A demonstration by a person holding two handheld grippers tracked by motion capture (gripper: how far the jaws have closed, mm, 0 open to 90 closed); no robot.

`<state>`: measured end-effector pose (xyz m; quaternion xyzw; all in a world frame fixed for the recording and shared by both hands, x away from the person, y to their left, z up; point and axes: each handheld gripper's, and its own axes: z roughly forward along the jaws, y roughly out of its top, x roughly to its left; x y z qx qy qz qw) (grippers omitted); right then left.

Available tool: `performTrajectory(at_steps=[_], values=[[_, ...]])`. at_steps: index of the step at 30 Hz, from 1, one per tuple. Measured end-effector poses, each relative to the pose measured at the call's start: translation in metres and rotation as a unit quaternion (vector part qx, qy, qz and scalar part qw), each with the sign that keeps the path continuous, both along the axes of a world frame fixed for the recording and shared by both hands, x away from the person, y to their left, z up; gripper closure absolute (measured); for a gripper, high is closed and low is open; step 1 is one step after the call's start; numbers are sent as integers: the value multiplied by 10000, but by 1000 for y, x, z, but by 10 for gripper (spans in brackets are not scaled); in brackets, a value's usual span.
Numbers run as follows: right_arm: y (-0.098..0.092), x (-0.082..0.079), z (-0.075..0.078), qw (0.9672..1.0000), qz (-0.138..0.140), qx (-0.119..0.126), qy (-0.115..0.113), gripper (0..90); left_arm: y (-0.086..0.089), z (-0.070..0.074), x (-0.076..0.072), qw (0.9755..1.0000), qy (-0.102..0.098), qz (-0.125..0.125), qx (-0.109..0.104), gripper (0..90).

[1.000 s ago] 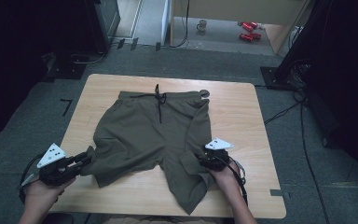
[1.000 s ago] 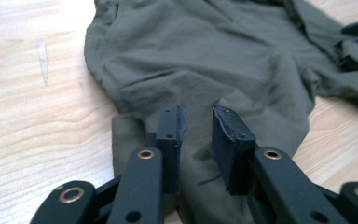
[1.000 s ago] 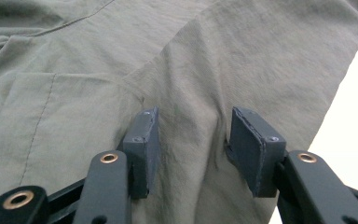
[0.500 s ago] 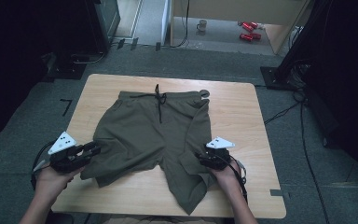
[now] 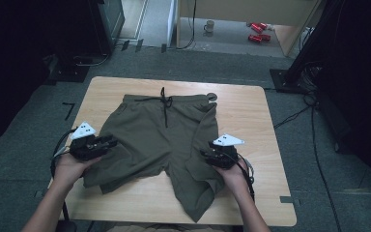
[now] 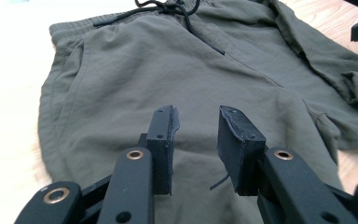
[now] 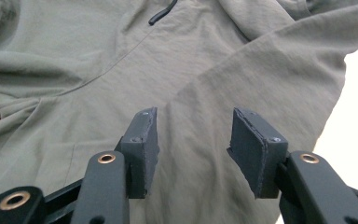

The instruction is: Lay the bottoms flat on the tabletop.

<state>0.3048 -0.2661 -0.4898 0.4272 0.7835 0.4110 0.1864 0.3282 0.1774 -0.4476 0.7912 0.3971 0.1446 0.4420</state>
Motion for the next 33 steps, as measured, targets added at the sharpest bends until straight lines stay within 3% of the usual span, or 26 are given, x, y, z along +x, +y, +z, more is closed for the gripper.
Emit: performTrajectory(at_steps=[8,18,20,22,24,27,29,33], values=[[19,15,-7,9996,100,-150,220,502,-11,-15,19,9999,87,-27,-56,645],[27,27,-22,9976,61,-496,480,571,-15,-34,26,9999,150,-28,45,622],[27,29,-24,9980,13,-425,477,621,-16,-38,25,9997,203,23,92,617],[27,29,-24,9980,-8,-432,466,664,-15,-42,22,9997,226,34,-2,615],[26,30,-23,9976,-20,-566,398,785,-14,-46,20,9994,333,43,60,614],[28,31,-20,9963,-58,-709,489,872,-14,-50,20,9993,370,46,96,613],[27,30,-16,9962,-69,-732,473,896,-13,-53,20,9988,477,49,137,613],[19,25,-2,9973,-130,-636,349,900,-12,-55,21,9986,510,95,114,602]])
